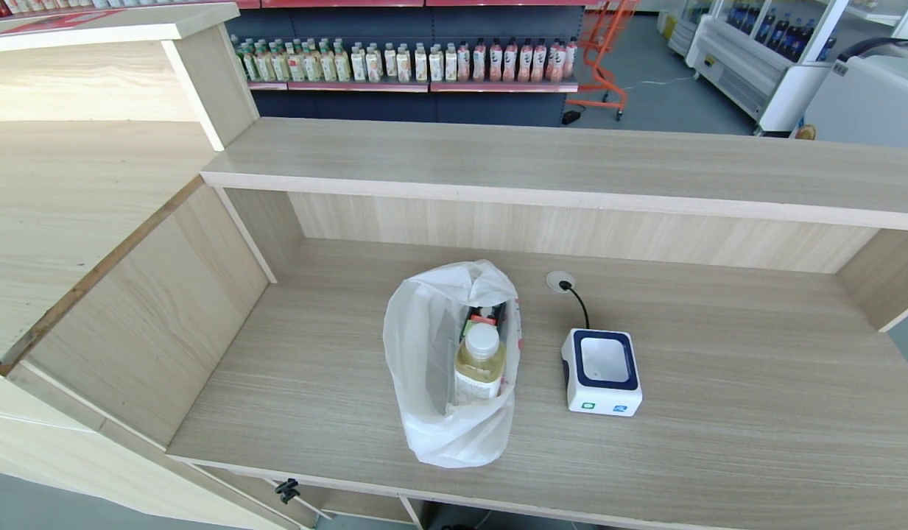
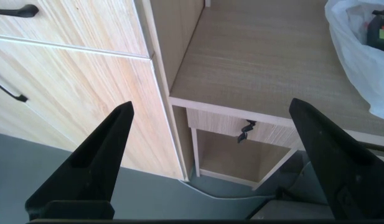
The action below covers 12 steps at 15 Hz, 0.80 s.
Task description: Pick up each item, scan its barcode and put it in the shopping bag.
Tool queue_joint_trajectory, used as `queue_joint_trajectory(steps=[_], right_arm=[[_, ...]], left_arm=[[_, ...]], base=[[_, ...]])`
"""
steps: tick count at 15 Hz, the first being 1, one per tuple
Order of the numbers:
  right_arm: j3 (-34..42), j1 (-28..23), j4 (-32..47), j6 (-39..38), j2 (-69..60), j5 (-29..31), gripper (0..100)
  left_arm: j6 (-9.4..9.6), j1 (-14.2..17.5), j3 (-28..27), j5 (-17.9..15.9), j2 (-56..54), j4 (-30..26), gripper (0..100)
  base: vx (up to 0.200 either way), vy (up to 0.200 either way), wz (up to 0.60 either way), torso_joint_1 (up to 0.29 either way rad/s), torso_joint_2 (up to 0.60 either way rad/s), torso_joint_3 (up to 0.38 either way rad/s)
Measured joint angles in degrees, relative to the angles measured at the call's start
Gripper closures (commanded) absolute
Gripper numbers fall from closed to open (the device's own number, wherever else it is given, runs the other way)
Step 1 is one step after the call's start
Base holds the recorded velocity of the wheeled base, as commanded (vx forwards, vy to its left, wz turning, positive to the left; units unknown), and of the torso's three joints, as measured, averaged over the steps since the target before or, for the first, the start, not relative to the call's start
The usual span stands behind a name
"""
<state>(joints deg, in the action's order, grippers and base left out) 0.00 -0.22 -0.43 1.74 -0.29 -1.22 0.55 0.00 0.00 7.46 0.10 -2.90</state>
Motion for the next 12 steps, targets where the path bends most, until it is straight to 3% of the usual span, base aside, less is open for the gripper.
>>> queue_joint_trajectory(steps=[2, 6, 9, 12], right_arm=[[0.0, 0.0, 0.0, 0.0, 0.0, 0.0, 100], [0.0, 0.0, 0.0, 0.0, 0.0, 0.0, 100], [0.0, 0.0, 0.0, 0.0, 0.0, 0.0, 100], [0.0, 0.0, 0.0, 0.0, 0.1, 0.0, 100]], left_arm=[[0.05, 0.0, 0.0, 0.0, 0.0, 0.0, 0], [0.21, 0.0, 0.0, 0.0, 0.0, 0.0, 0], [0.24, 0.0, 0.0, 0.0, 0.0, 0.0, 0], [0.1, 0.0, 0.0, 0.0, 0.0, 0.0, 0]], base=[[0.0, 0.0, 0.0, 0.0, 0.0, 0.0], [0.2, 0.0, 0.0, 0.001, 0.0, 0.004], [0.2, -0.2, 0.0, 0.014, 0.01, -0.001], [0.0, 0.0, 0.0, 0.0, 0.0, 0.0]])
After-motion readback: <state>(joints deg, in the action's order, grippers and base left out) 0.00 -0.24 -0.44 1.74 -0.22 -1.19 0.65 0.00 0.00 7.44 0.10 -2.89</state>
